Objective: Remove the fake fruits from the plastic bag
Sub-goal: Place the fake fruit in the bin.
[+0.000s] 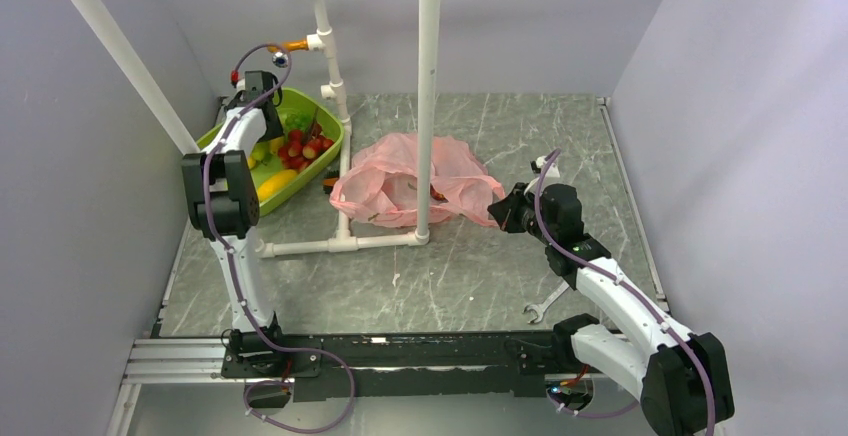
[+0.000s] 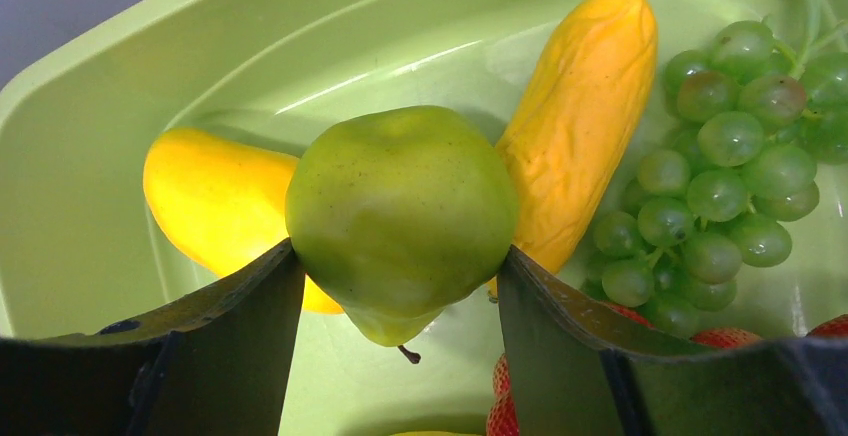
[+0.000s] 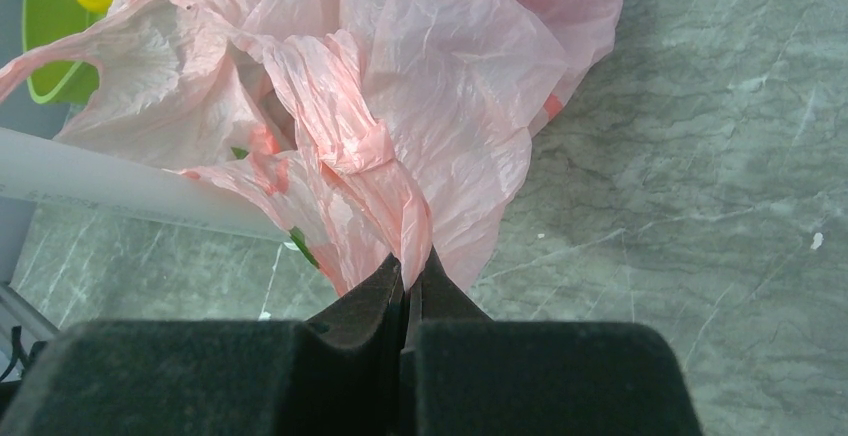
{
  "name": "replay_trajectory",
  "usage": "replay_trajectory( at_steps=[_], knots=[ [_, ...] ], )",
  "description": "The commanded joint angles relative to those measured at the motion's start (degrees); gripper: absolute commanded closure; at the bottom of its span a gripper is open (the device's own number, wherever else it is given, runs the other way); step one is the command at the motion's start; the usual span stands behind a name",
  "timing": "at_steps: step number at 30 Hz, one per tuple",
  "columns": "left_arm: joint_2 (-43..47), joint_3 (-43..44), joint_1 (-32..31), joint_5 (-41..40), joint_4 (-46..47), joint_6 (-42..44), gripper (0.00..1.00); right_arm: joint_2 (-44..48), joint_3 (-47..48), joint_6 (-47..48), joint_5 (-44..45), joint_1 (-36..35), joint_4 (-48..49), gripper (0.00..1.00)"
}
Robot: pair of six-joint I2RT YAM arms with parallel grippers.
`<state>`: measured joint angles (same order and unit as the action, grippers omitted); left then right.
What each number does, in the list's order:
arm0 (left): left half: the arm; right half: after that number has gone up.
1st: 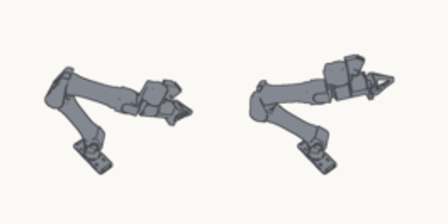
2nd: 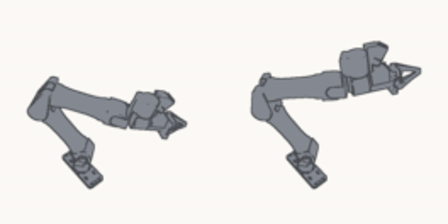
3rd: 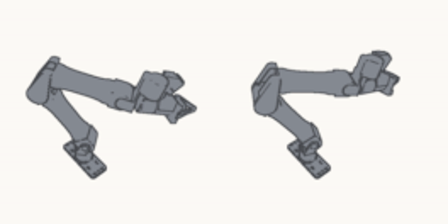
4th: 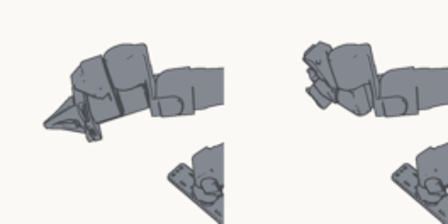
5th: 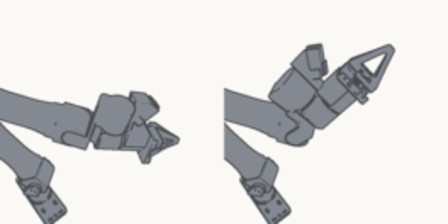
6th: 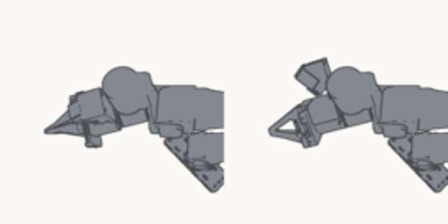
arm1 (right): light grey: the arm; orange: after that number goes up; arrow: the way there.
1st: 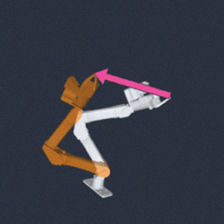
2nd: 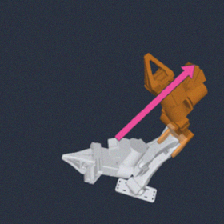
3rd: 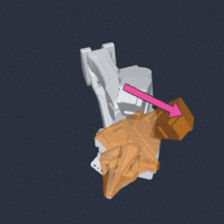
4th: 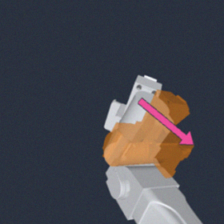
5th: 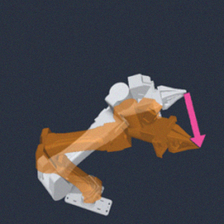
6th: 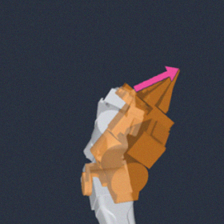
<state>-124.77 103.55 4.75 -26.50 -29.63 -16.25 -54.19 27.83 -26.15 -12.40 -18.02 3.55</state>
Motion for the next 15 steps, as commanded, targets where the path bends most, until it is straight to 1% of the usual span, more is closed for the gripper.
replay_trajectory(
  at_steps=[1,2,3,4,11,15],
  knots=[
    [0.62,0.50,0.17,0.89,-2.21,-2.52,0.29,0.05,0.98,-0.30,-0.34,0.18,2.09,1.00],
    [1.36,-0.17,0.12,1.14,-2.06,-2.72,0.25,-0.01,1.11,-0.30,-0.26,0.17,1.92,1.00],
    [2.37,-0.96,0.17,1.77,-1.97,-3.06,0.17,0.04,1.16,-0.30,-0.25,0.13,1.87,1.00],
    [3.29,-1.57,0.17,2.68,-1.87,-3.35,0.15,0.07,1.18,-0.30,-0.13,0.18,1.67,1.00],
    [9.20,-5.13,0.52,9.11,-4.49,-6.80,0.13,1.01,1.87,-0.21,0.51,0.18,-0.30,1.00],
    [15.79,-10.89,0.41,16.94,-3.76,-9.17,0.15,2.03,1.96,-0.54,1.45,0.20,-1.33,1.00]
  ],
)
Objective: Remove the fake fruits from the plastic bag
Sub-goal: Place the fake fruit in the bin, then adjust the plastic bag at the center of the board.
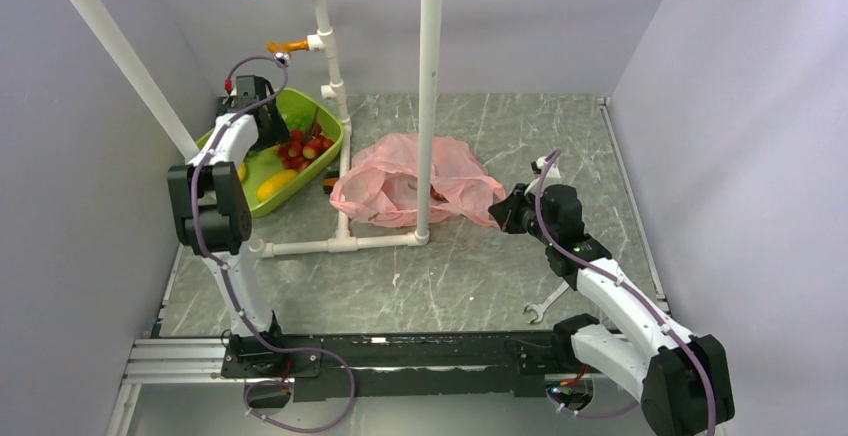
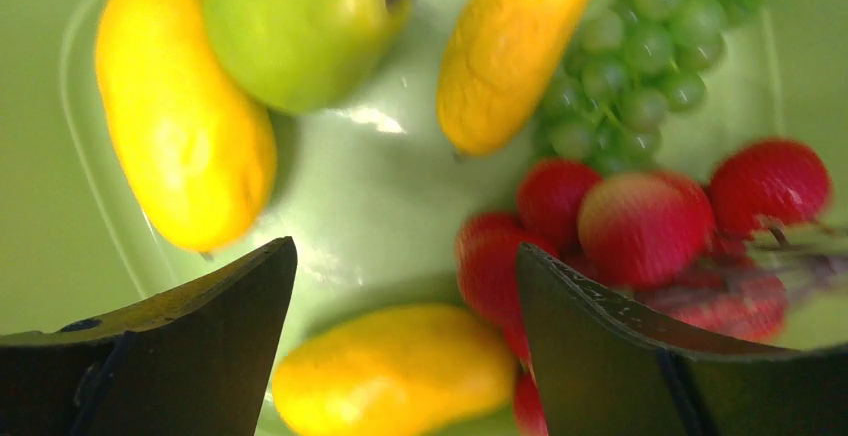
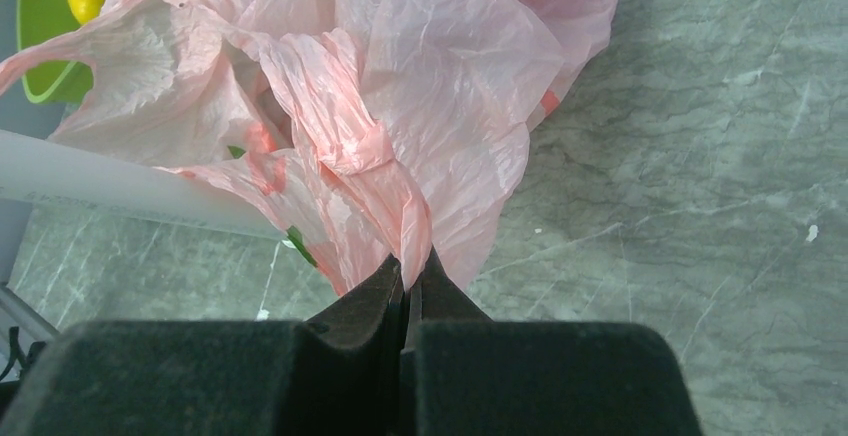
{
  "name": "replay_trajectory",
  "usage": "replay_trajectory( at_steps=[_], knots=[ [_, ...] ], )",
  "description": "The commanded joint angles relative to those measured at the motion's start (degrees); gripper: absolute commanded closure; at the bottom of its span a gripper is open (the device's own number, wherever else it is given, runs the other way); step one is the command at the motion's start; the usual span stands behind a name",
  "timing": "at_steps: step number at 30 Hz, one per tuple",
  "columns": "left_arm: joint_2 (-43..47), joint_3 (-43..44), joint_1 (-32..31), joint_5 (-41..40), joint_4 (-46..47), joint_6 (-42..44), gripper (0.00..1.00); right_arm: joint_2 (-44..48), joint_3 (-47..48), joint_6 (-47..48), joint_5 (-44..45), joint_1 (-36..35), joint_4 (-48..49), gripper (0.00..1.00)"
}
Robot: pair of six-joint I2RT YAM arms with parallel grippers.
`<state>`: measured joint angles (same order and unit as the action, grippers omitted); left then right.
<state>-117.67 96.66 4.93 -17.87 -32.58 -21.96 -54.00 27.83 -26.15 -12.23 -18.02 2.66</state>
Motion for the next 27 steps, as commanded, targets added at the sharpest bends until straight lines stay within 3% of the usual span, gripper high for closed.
replay_trajectory(
  at_steps=[1,5,9,18,27],
  knots=[
    [10.45,-5.85,0.13,10.67,-0.41,-4.55,0.15,1.94,1.98,-0.61,1.53,0.16,-0.70,1.00],
    [18.23,-13.60,-1.35,21.46,3.90,-7.32,0.18,2.24,2.70,-0.86,2.22,0.12,-2.20,1.00],
    [23.44,-17.58,-5.28,29.48,7.44,-4.84,0.21,1.62,4.32,-0.77,2.55,0.20,-4.50,1.00],
    [30.74,-20.59,-17.61,43.66,17.12,0.45,0.25,-1.78,10.75,0.74,5.08,0.16,-7.73,1.00],
    [27.02,-22.20,-22.23,56.61,23.42,-5.33,0.30,-15.21,25.20,-0.06,1.95,0.08,-5.05,1.00]
  ],
)
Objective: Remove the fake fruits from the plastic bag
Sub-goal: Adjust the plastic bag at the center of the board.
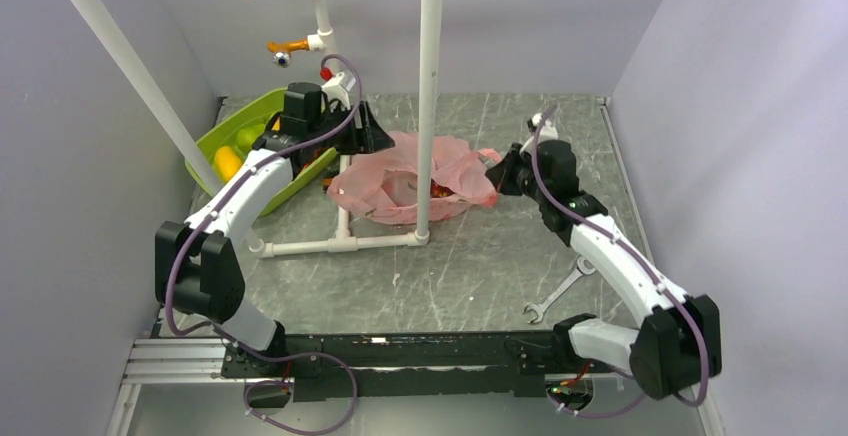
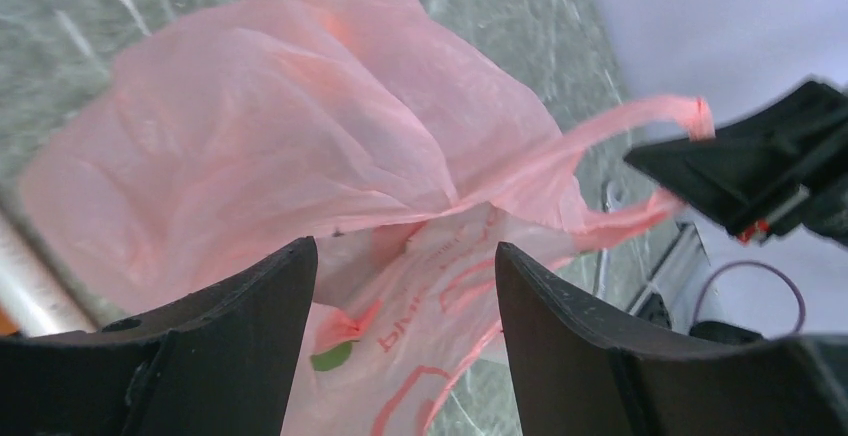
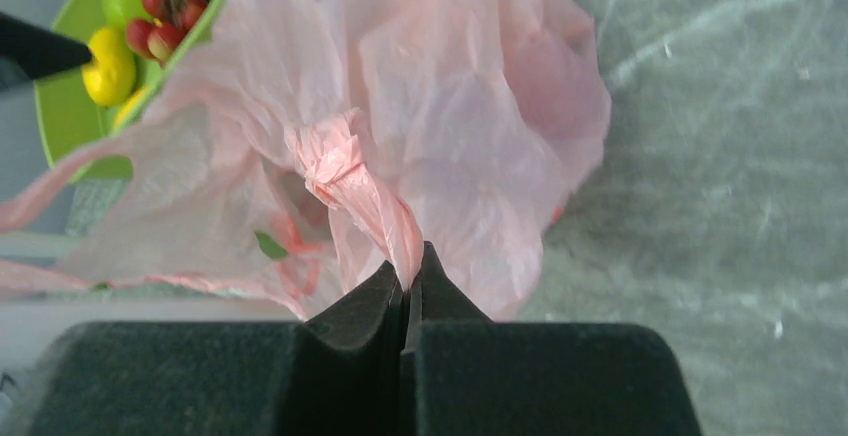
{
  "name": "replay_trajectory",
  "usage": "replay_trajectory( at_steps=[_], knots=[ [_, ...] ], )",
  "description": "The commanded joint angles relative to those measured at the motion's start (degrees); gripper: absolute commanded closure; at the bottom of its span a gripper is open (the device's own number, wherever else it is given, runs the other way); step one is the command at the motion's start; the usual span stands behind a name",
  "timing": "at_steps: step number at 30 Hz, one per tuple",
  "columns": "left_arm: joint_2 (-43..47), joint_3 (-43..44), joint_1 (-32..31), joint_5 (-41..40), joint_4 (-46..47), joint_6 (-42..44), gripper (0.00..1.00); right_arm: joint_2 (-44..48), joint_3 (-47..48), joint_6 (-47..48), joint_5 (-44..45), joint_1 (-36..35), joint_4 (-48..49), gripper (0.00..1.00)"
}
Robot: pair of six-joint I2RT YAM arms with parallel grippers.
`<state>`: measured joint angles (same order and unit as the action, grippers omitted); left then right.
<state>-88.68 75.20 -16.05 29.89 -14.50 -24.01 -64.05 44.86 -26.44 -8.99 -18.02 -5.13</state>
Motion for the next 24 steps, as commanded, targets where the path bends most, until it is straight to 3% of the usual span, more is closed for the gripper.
replay_trajectory(
  at_steps=[1,18,21,24],
  knots=[
    [-2.62,-0.71,-1.46,9.97,5.75,-4.04,0.30,-6.96,10.45,0.24,-1.86,0.09,2.39,1.00],
    [-2.47,-0.92,-1.87,9.20,6.02,-2.43,0.32,-29.36,50.85,-7.74,-13.64,-0.87,2.50,1.00],
    [-3.14,-0.22,-1.79,8.36,4.50,-1.69,0.32,-30.15,53.66,-6.87,-13.14,-1.84,1.32,1.00],
    [-3.40,0.34,-1.70,6.99,3.23,-0.60,0.32,-28.10,50.34,-6.87,-12.46,-2.02,2.40,1.00]
  ],
)
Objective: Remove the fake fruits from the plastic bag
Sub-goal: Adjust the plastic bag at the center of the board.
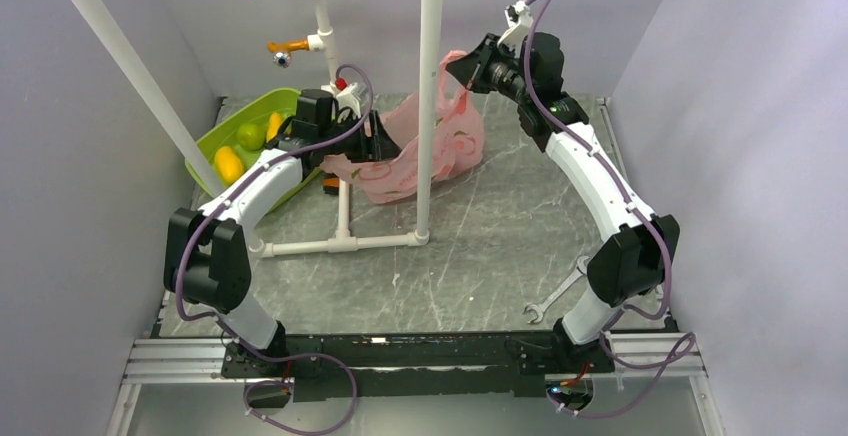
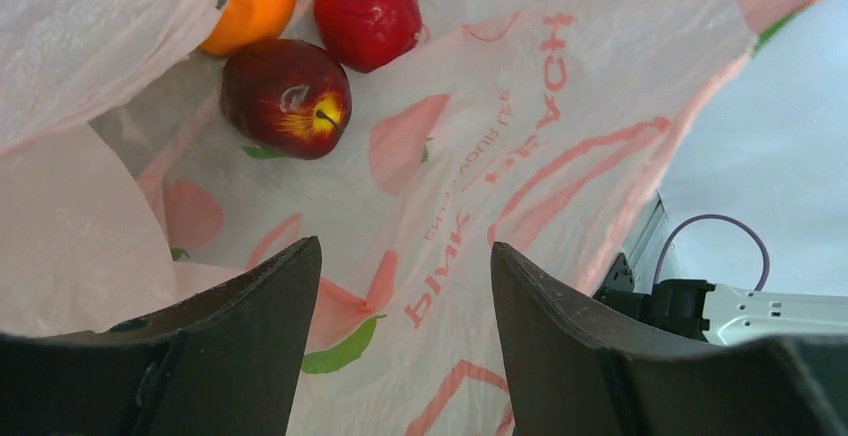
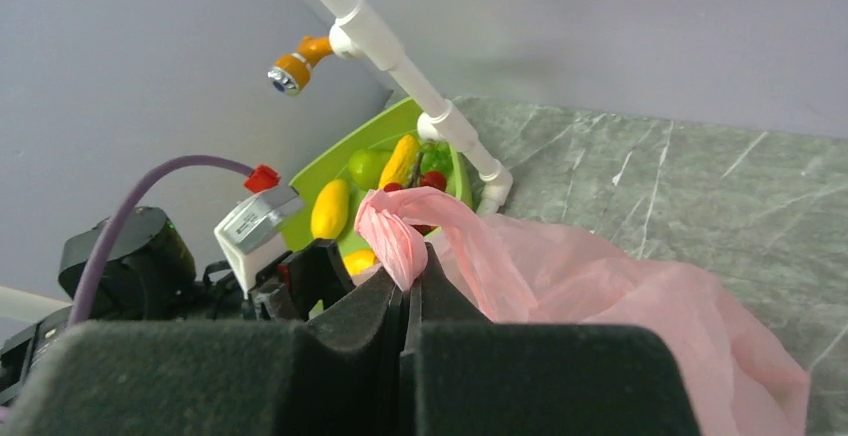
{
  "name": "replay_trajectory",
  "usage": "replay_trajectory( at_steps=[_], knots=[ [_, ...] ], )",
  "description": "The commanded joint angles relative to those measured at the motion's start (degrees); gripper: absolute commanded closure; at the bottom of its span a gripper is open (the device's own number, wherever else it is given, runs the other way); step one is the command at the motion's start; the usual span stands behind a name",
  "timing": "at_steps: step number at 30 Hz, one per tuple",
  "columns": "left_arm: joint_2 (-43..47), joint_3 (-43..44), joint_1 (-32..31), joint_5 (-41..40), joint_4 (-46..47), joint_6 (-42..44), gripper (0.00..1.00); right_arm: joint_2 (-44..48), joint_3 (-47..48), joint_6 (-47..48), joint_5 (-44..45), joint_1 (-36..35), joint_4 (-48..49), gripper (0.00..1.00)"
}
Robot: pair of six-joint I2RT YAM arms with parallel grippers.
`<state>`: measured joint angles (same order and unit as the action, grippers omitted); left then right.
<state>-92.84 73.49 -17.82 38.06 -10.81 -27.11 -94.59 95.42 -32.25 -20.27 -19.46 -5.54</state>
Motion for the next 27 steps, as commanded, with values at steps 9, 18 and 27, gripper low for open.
replay_trajectory(
  at_steps=[9,18,27],
  knots=[
    [-1.73,2.54,0.07,-1.56,-1.64,2.45,0.33,12.95,-21.73,-2.33,-1.64,-1.89,6.53,1.00],
    [-1.83,-1.39,-2.71,-3.24,1.86,1.55,0.39,22.64,-42.00,-4.15,-0.36,-3.12,10.24,1.00],
    [5.93,-7.26,-9.54,-11.48,5.18,3.64,0.39,29.52,-51.71,0.10,3.80,-3.21,6.49,1.00]
  ],
)
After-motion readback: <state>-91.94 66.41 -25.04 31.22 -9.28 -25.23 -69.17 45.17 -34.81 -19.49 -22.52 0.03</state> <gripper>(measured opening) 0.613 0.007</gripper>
